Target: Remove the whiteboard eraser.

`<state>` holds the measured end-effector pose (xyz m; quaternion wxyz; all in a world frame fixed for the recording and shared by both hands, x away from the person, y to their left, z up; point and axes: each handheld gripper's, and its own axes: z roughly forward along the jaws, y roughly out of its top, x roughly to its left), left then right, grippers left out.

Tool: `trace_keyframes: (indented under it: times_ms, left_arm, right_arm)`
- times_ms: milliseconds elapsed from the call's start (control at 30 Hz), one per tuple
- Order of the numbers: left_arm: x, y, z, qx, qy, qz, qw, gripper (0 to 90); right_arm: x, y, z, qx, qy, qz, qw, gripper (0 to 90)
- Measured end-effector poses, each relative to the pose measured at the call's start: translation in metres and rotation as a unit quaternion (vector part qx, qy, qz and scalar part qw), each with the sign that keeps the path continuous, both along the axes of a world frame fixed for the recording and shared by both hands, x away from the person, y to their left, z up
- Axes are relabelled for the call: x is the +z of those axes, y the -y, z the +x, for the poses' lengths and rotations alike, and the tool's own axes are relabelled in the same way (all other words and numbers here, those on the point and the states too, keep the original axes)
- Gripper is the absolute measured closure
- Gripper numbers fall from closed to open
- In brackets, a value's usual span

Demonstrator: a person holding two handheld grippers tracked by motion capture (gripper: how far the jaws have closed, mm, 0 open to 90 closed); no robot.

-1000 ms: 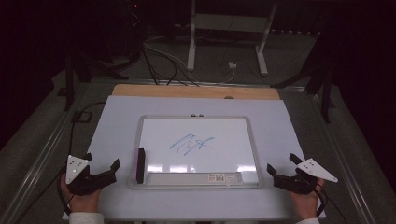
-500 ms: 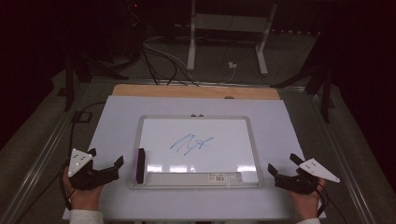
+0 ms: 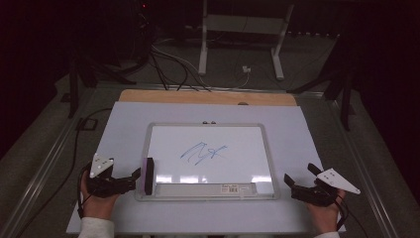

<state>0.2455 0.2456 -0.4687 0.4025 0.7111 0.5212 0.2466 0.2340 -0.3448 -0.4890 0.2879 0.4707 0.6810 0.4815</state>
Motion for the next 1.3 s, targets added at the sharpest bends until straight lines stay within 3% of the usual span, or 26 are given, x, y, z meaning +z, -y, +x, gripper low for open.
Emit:
trace_keyframes:
  times_ms: [400,567,1300]
  left_arm:
    - [-0.015,0.008,0.003,-0.01,-0.039,0.008,0.9992,3.2]
    - [-0.019,0.007,0.003,-0.006,-0.049,0.001,0.9988,3.4]
    - [-0.021,0.011,0.001,-0.015,-0.073,-0.027,0.9968,8.6]
  right_arm:
    - [0.0,-0.002,0.0,-0.001,-0.001,-0.007,1.0,0.8]
    - [0.0,-0.003,0.0,-0.003,-0.001,-0.01,0.9999,0.8]
    - [-0.001,-0.006,0.0,-0.004,-0.003,-0.02,0.9998,0.9]
